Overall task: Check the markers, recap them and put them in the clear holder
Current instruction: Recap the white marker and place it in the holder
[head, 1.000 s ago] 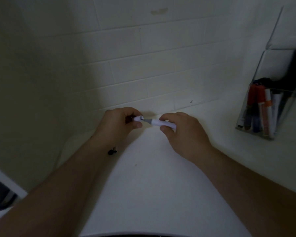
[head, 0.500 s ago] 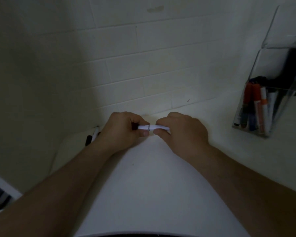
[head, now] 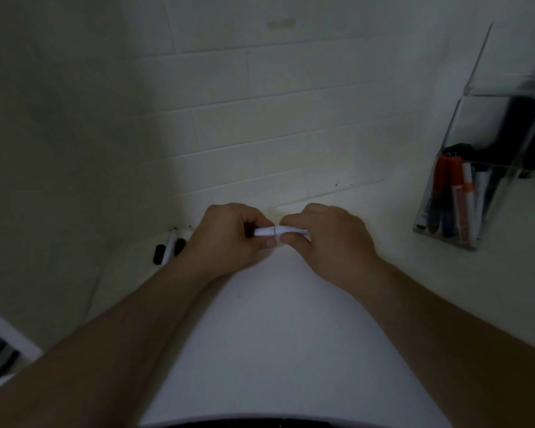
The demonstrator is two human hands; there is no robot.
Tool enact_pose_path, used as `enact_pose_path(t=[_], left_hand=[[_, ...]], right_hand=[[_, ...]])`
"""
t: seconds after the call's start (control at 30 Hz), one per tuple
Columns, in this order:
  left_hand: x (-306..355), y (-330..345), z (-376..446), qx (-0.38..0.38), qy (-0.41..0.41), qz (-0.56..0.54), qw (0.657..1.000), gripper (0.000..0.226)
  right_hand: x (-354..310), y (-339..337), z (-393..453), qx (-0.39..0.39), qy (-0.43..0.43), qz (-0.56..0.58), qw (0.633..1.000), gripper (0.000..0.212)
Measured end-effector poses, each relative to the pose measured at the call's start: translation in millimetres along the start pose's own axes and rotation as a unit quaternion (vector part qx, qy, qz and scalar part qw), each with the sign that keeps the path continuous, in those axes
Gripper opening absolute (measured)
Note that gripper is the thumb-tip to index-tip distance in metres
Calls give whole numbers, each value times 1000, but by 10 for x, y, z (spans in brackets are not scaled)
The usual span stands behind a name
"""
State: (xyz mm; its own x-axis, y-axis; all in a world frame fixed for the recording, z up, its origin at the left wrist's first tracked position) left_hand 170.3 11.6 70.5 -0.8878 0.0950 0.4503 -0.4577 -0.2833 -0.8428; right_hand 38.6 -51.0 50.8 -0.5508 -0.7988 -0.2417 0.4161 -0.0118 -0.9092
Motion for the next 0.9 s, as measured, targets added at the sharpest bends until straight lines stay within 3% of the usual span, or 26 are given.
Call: enact_pose_path(t=[0.13,0.2,0.3,0.37,0.4,0.47,0.53,0.6,0.73,0.9], left_hand=[[77,22,58,30,21,7,999,13],[12,54,71,42,1,-95,995,11],[-43,139,77,53,-15,-319,946,6],[-52,184,62,52,-20,-380,923,19],[-35,199,55,39,-13,-359,933,25],[71,254,39,-7,24,-211,977,31],[205,335,21,-44,66,-85,993,24],[351,336,5,-43,112,-34,992,14],[646,427,-110,-54,219,53,973,15],[1007,540,-360,-19,302,129,944,26]], right_hand=[[-52,-147,-63,31,33,-108,993,27],[-74,-246,-90,50,34,-119,991,25],[-16,-297,-51,31,25,20,999,24],[11,-429,-48,44,8,139,989,19],[16,-553,-61,62,1,154,986,16],[51,-855,-109,92,-2,132,987,13],[119,-1212,-177,116,4,97,989,16],[266,-1604,-270,155,16,66,986,17],[690,-2257,-441,225,61,-11,972,17],[1176,-2187,-555,159,143,-152,965,16]])
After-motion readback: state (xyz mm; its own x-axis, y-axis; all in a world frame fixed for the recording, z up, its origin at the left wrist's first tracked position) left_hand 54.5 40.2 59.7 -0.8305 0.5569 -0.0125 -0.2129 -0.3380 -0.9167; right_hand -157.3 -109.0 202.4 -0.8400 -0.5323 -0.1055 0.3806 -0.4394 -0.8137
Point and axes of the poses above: each hand's wrist, its own z-axis towards the middle knuckle, its own y-axis out of the palm, x = y × z, the point moved 10 cm from there along z, towards the middle knuckle, and after that the axes turned 11 degrees about -x, right-handed, at the moved point
